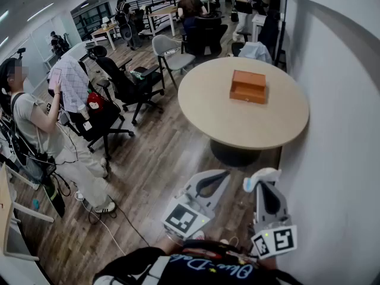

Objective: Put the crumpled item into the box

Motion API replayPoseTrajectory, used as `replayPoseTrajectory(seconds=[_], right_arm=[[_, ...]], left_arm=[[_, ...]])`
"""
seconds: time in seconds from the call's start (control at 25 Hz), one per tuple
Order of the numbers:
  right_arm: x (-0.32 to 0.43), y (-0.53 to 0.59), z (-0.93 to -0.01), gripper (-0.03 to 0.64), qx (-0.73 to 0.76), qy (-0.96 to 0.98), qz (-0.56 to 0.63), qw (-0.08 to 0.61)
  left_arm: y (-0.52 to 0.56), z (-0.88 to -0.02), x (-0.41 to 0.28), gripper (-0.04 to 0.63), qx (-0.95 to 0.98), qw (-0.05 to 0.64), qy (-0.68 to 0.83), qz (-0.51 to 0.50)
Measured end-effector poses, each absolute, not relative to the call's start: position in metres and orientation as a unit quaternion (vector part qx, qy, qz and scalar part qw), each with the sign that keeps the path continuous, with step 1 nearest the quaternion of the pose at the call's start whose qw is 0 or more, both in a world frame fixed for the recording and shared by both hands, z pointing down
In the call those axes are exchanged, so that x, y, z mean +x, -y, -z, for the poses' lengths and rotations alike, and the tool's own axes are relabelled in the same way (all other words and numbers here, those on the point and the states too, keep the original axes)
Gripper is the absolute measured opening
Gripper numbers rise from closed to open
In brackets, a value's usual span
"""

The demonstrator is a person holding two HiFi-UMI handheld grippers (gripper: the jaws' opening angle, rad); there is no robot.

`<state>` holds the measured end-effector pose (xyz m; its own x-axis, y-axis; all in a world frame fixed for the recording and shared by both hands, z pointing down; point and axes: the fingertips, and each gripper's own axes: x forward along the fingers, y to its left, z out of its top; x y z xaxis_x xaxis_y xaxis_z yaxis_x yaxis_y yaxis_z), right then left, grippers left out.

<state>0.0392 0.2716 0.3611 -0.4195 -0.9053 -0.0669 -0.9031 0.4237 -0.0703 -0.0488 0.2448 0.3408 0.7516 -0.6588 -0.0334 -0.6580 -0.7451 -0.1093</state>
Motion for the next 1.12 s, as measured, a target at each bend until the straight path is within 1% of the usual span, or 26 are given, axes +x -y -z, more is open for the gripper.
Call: replayPoseTrajectory(seconds=[0.08,0.36,0.88,1.12], right_arm=[[0.040,-0.273,-0.358,0.000,-0.537,-0.841,0.020,0.059],[0.057,-0.282,-0.352,0.000,-0.540,-0.839,0.011,0.067],[0.079,-0.303,-0.373,0.000,-0.548,-0.834,0.017,0.058],[0.079,-0.303,-0.367,0.000,-0.547,-0.835,0.019,0.058]], left_arm=[[-0.245,-0.340,-0.047,-0.008,-0.933,0.060,-0.354,0.003],[-0.252,-0.339,-0.033,-0.008,-0.934,0.055,-0.354,0.001],[-0.273,-0.355,-0.015,-0.008,-0.935,0.049,-0.352,-0.007],[-0.272,-0.349,-0.015,-0.008,-0.933,0.048,-0.357,-0.008]])
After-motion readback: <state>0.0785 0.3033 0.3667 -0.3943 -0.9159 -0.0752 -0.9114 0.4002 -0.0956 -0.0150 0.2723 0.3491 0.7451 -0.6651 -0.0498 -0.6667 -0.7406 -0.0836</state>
